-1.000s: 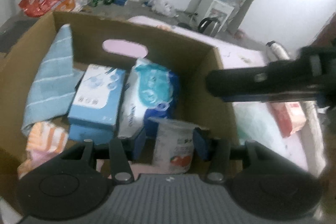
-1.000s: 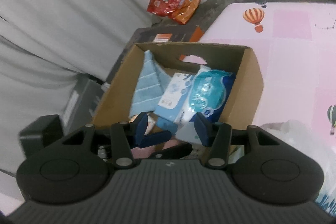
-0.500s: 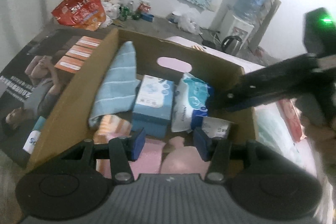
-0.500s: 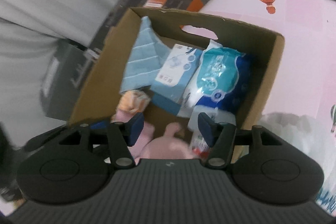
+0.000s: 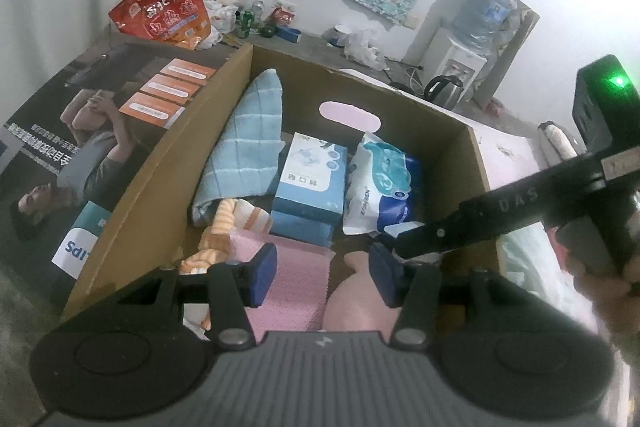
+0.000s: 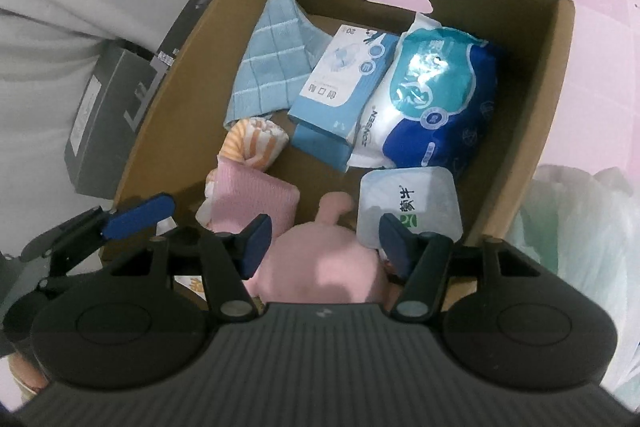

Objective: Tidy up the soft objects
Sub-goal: 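Open both tools and lift them away from the cup in the box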

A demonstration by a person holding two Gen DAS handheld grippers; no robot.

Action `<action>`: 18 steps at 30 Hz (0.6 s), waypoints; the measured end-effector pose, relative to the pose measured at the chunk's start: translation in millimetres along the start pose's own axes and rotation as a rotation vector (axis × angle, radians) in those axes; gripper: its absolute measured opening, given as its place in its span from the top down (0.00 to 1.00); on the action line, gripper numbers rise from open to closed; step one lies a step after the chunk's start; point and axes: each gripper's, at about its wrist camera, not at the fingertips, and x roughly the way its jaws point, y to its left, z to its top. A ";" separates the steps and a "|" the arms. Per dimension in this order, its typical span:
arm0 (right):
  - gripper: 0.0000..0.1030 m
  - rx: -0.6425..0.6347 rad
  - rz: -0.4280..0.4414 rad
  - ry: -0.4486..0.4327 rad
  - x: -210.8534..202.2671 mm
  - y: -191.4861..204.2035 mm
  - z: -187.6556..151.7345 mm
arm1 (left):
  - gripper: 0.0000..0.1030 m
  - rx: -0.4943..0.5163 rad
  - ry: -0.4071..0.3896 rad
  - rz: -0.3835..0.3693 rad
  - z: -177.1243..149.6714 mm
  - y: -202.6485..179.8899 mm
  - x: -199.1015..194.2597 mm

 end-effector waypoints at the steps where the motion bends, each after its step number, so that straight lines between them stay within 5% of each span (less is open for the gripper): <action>1: 0.42 0.008 0.002 0.009 0.0 -0.1 -0.1 | 0.49 -0.001 0.000 -0.001 -0.6 -0.4 -0.8; 11: 0.36 0.033 0.026 0.031 -12.4 -4.3 -15.8 | 0.40 0.017 -0.022 0.009 -8.3 -9.8 -14.6; 18: 0.32 0.027 0.069 -0.131 -64.3 -8.4 -35.5 | 0.36 0.046 -0.039 -0.010 -18.4 -28.5 -30.7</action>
